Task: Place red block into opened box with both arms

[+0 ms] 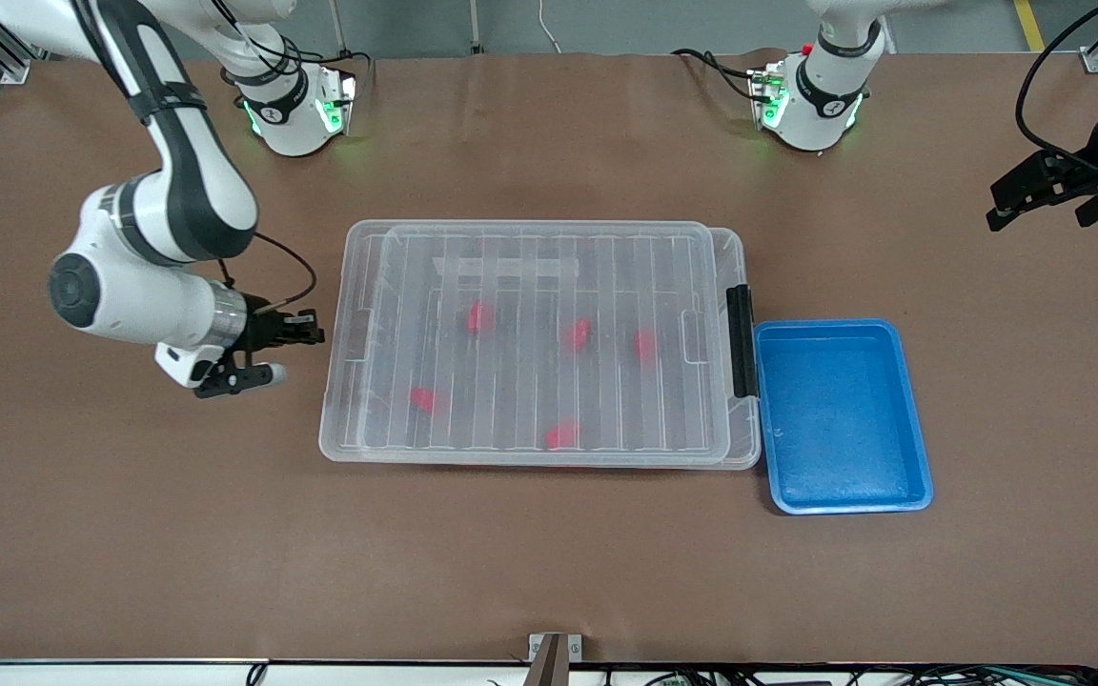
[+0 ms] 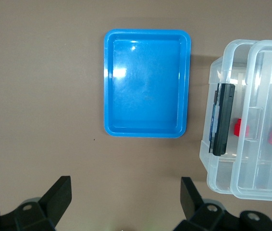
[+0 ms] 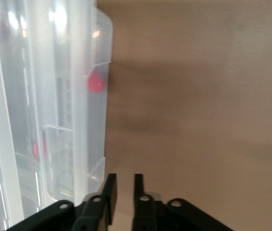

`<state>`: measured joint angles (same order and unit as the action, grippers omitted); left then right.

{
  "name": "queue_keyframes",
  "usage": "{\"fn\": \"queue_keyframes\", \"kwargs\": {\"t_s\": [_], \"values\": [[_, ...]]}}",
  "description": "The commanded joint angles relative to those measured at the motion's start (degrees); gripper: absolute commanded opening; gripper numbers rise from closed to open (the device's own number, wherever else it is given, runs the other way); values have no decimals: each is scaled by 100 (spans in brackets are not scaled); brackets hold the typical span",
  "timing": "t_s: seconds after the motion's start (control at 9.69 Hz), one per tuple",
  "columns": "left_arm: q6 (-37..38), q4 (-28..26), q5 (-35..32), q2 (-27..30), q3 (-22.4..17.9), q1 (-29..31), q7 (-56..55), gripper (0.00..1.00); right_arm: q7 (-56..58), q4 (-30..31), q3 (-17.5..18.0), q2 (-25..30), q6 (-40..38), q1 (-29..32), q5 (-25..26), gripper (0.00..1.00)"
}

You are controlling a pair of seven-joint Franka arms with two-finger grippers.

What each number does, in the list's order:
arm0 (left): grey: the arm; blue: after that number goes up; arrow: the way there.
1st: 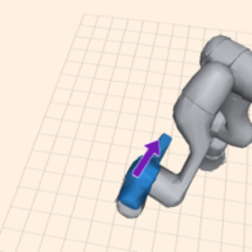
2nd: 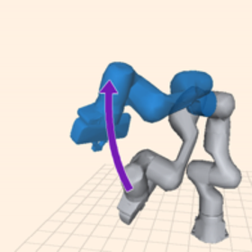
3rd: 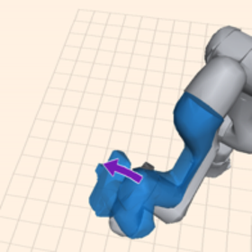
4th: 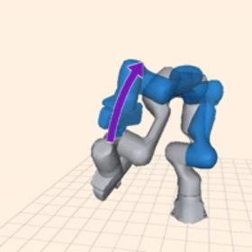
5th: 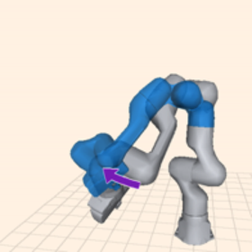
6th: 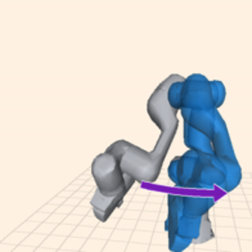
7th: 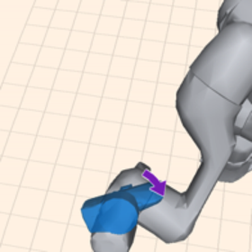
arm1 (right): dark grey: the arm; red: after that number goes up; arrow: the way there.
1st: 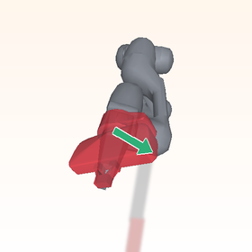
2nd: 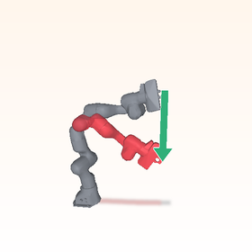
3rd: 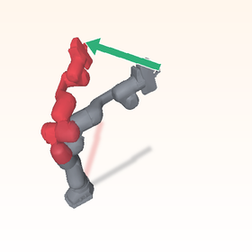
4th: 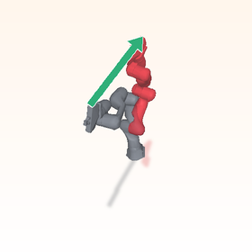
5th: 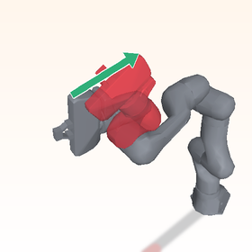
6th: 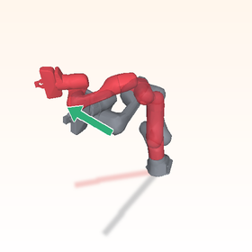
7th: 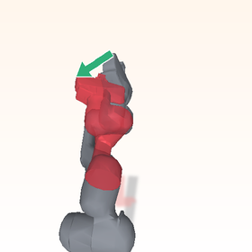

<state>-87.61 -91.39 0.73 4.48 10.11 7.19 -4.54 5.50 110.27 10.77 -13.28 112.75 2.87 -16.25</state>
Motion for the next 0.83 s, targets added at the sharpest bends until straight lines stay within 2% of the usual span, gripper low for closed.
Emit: {"fn": "queue_keyframes", "kwargs": {"t_s": [0.0, 0.1, 0.21, 0.41, 0.62, 0.72], "values": [[86, 25, -108, -175, 43, 2, 129, 100, -101, 22, -617, 736, -471, 109, 69, 100], [86, 25, -82, -175, 43, -7, 129, 100, -275, -5, -820, 1087, -665, 109, 418, 100], [86, 34, -39, -167, 52, -7, 129, 100, -529, -101, -848, 1422, -832, 126, 952, 100], [165, 60, -38, -175, 52, -7, 242, 100, -935, -302, -1067, 1845, -1192, 135, 1194, 100], [165, 78, -38, -175, 52, 10, 270, 100, -858, -1370, -1497, 1821, -1963, 100, 1422, 100], [165, 78, -38, -175, 52, 10, 278, 100, -866, -1811, -1508, 1777, -2359, 100, 1545, 100]]}}
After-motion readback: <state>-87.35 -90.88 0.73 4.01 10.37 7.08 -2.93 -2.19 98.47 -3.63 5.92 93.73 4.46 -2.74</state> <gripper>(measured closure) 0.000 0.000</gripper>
